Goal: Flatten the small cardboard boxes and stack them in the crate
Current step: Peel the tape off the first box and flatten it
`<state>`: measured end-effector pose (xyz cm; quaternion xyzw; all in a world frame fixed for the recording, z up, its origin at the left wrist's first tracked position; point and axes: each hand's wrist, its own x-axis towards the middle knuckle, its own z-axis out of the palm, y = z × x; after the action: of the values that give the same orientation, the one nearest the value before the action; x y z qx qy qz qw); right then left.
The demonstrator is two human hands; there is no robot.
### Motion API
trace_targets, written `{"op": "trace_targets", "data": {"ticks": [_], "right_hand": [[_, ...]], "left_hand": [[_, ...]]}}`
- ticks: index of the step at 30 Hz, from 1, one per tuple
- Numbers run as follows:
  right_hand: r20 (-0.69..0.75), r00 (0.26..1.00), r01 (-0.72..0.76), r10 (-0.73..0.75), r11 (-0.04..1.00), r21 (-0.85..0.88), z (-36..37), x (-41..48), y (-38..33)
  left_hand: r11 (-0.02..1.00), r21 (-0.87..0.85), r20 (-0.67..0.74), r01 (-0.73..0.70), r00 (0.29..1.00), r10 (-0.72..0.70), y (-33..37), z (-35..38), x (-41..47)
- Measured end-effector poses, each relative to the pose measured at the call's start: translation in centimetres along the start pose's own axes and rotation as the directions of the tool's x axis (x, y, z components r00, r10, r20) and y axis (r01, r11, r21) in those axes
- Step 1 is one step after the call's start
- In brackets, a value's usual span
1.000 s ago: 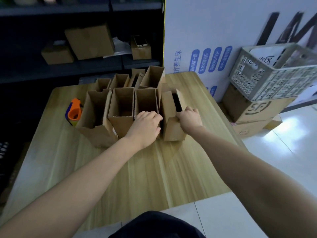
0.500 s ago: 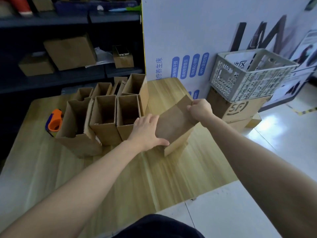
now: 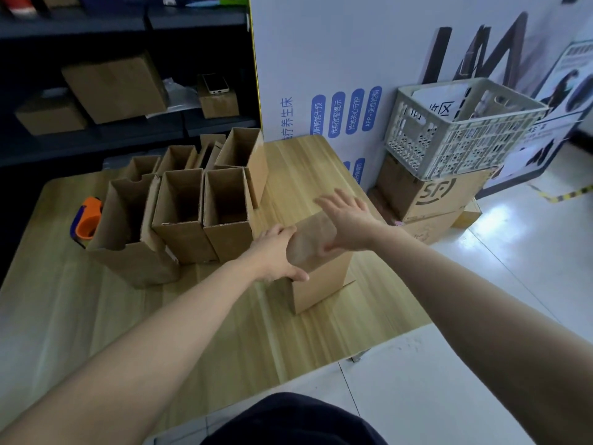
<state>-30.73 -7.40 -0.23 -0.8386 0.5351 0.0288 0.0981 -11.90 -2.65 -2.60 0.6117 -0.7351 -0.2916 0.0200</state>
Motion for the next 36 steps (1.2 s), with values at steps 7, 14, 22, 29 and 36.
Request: {"op": "trace_targets", "data": {"ticks": [7,14,22,29,36], "right_hand": [[0.22,0.975,0.059,-0.037,0.994,-0.093,0.5,0.2,0.0],[0.243,0.97,-0.003,0.01,1.0,-0.028,0.9,0.4,0.0],[0.226,0.974,-0.025,0.029,0.999,-0.022,0.9,0.5,-0.4],[0.229,0.973,-0.049,0.044,0.999,0.017,0.8,0.5,-0.3],[0.173,0.983,-0.062,0.056,0.998,0.027,1.2,0.1,-1.0]], "left_hand": [[0.99,-0.143,-0.157,-0.021,0.988,-0.002,-0.7,0.0,-0.6],[0.981,-0.19,-0.239,0.043,0.967,-0.089,0.5,0.6,-0.8],[0.971,-0.224,-0.228,0.085,0.964,-0.137,1.4,0.3,-1.2],[0.966,-0.258,-0.271,0.021,0.958,-0.093,0.9,1.1,-1.2],[0.996,-0.09,-0.167,0.007,0.986,-0.022,-0.7,1.9,-0.6]]}}
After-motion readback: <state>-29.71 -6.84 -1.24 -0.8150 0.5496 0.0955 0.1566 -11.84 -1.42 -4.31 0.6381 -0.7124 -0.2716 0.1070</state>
